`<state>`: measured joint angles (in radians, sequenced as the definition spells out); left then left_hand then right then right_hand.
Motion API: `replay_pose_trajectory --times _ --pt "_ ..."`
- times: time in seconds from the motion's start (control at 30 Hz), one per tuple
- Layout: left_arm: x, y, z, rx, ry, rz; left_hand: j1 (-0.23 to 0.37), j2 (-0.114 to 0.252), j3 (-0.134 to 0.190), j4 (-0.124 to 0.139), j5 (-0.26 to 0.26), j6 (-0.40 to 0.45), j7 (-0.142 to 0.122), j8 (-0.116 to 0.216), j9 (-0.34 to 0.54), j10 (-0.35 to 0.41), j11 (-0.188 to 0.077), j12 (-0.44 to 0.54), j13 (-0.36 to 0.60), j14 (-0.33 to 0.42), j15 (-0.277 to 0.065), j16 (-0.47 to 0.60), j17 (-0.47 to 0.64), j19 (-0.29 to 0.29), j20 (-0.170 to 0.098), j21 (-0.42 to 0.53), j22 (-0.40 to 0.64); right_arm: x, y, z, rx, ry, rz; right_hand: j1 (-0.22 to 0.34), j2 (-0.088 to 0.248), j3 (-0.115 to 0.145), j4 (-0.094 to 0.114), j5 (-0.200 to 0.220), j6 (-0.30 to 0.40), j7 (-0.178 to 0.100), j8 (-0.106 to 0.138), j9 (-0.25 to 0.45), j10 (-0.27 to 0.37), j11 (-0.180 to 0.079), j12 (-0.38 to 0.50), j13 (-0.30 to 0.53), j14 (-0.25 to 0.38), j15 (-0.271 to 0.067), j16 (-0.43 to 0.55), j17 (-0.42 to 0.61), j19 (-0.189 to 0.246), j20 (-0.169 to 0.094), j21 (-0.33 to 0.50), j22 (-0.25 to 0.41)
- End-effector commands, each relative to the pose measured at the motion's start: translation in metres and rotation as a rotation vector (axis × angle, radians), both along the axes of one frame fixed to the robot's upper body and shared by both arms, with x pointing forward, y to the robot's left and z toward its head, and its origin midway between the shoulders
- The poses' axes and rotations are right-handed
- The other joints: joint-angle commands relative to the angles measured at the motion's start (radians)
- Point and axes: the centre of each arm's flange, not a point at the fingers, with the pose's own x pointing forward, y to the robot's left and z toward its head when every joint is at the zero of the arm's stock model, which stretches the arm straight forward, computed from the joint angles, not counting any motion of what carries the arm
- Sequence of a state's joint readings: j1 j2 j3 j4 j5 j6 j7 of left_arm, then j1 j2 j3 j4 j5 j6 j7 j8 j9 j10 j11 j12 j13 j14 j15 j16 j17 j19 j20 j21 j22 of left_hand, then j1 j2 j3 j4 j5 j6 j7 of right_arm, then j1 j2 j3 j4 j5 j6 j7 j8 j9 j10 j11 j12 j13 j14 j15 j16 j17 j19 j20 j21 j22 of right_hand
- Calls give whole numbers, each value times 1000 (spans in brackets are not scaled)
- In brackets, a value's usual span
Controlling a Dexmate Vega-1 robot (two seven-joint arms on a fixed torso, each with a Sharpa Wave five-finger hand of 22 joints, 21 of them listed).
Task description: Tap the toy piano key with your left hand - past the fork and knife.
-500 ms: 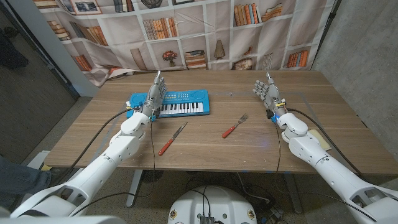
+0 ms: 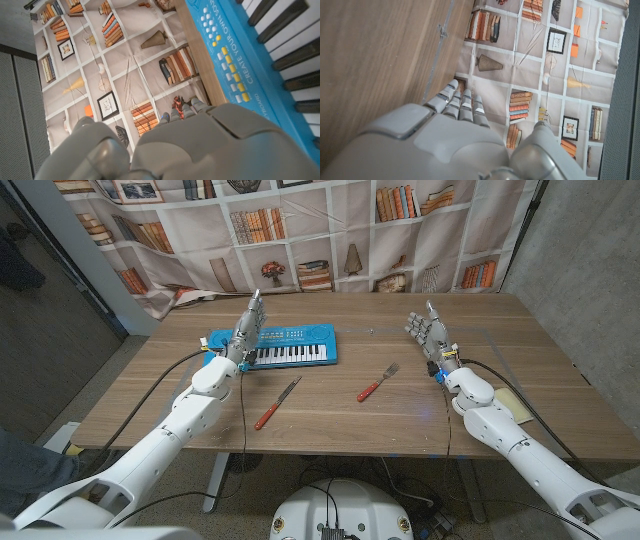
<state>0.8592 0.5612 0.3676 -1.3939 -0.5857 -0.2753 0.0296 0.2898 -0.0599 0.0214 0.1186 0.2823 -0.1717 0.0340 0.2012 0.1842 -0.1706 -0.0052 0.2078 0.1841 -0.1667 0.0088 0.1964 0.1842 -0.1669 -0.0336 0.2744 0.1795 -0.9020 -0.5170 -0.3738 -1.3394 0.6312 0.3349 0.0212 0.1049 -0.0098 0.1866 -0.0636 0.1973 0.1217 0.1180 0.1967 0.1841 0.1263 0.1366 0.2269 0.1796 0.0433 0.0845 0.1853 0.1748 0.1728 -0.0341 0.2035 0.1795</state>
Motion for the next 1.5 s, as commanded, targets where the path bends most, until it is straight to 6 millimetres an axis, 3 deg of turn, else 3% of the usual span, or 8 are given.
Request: replay_pose_trajectory --times 0.03,0.33,0.6,1.03,1.2,1.33,1.5 --pt "-14 5 4 50 -14 22 18 8 6 -4 4 -6 -5 10 1 11 -2 12 3 -32 1 6 1 7 -19 6 3 -8 4 2 -17 -39 6 11 -1 5 0 4 10 1 6 1 8 5 8 5 5 3 6 5 5 -9 4 4" --pt "-16 5 6 83 -31 -1 61 35 20 -22 1 35 -1 17 0 62 1 23 3 36 3 17 0 44 -13 9 3 -12 7 18 -34 -102 10 14 1 6 -2 3 11 -2 5 1 13 3 8 6 8 1 5 5 8 -9 4 4" --pt "-32 5 9 142 -93 79 117 55 31 -48 -10 112 1 28 0 165 6 43 3 135 1 28 0 125 -4 24 2 -11 9 17 -20 -104 13 17 3 6 -3 3 17 -6 7 1 21 3 10 6 13 -2 6 5 12 -9 5 4" --pt "-59 8 8 158 -159 246 211 70 46 -94 -34 181 3 20 2 303 13 53 3 314 0 47 2 319 21 68 3 -15 10 23 -39 -111 -3 20 5 7 -5 3 22 -10 7 1 27 4 10 6 21 -2 7 6 15 -5 5 4" --pt "-63 10 3 109 -171 271 247 79 48 -110 -54 250 12 24 2 453 12 70 4 486 -15 70 2 482 51 114 6 -15 11 24 -33 -110 0 22 6 7 -6 2 22 -11 6 2 28 2 10 6 24 -1 7 6 15 -5 5 5" --pt "-74 9 4 139 -193 354 255 82 46 -113 -62 288 26 25 2 547 24 84 4 563 -8 77 2 541 68 130 7 -15 12 24 -41 -112 0 23 6 7 -7 2 22 -10 6 2 28 3 9 6 25 -1 7 6 15 -4 5 5" --pt "-85 7 6 194 -208 443 260 89 45 -113 -68 330 43 29 3 628 10 93 5 636 -2 84 3 579 89 143 11 -15 13 23 -43 -110 0 24 7 7 -7 2 22 -11 5 2 30 2 9 6 26 -1 7 6 16 -3 5 5"
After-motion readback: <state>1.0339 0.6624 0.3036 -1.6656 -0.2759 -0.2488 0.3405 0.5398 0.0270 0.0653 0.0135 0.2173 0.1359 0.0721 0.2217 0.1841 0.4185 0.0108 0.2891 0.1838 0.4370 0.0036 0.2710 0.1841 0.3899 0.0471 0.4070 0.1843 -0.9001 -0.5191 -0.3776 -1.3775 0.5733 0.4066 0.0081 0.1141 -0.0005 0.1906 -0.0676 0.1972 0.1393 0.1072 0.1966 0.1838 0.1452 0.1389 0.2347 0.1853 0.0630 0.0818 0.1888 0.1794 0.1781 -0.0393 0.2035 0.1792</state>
